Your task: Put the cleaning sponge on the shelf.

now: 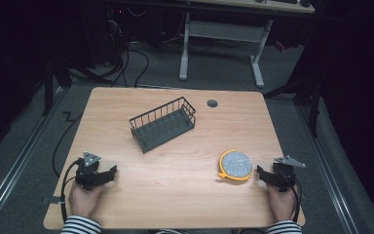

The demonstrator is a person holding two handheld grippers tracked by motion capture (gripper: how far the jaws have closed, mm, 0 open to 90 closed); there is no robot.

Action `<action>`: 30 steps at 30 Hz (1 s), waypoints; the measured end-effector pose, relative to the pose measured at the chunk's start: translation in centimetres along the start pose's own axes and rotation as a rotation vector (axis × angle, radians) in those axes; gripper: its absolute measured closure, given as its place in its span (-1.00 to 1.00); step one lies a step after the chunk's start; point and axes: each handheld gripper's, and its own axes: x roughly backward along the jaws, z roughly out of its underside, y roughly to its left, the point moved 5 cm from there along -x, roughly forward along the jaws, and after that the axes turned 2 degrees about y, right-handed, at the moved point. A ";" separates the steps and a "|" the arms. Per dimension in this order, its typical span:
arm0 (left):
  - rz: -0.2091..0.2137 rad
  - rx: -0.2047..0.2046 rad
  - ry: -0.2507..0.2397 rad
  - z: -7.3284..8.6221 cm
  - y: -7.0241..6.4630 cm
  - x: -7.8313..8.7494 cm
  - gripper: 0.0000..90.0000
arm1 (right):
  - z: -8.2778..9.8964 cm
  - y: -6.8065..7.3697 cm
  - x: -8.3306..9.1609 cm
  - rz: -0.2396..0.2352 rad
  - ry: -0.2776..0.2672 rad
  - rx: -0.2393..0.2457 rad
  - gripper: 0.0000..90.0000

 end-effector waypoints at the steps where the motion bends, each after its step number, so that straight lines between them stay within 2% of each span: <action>1: -0.002 0.000 0.000 0.0 0.0 0.0 -0.47 | 0.0 0.0 0.0 0.000 0.001 -0.002 -0.32; 3: -0.001 0.002 -0.003 0.0 0.1 0.1 -0.42 | 0.0 0.0 0.0 0.000 -0.001 -0.001 -0.32; 8: 0.037 0.039 -0.002 -0.3 0.1 0.1 -0.34 | 0.0 0.0 0.0 0.000 -0.001 -0.001 -0.32; 17: 0.078 0.066 -0.024 -2.1 0.0 1.0 -0.31 | 0.0 0.1 0.0 -0.002 -0.001 0.000 -0.32; 23: 0.085 0.029 -0.015 -3.6 -0.2 1.3 -0.35 | 0.0 0.1 0.0 -0.006 -0.001 0.001 -0.33; 30: 0.122 0.040 -0.032 -6.2 -0.1 1.9 -0.33 | 0.0 0.1 0.0 -0.007 -0.001 0.007 -0.34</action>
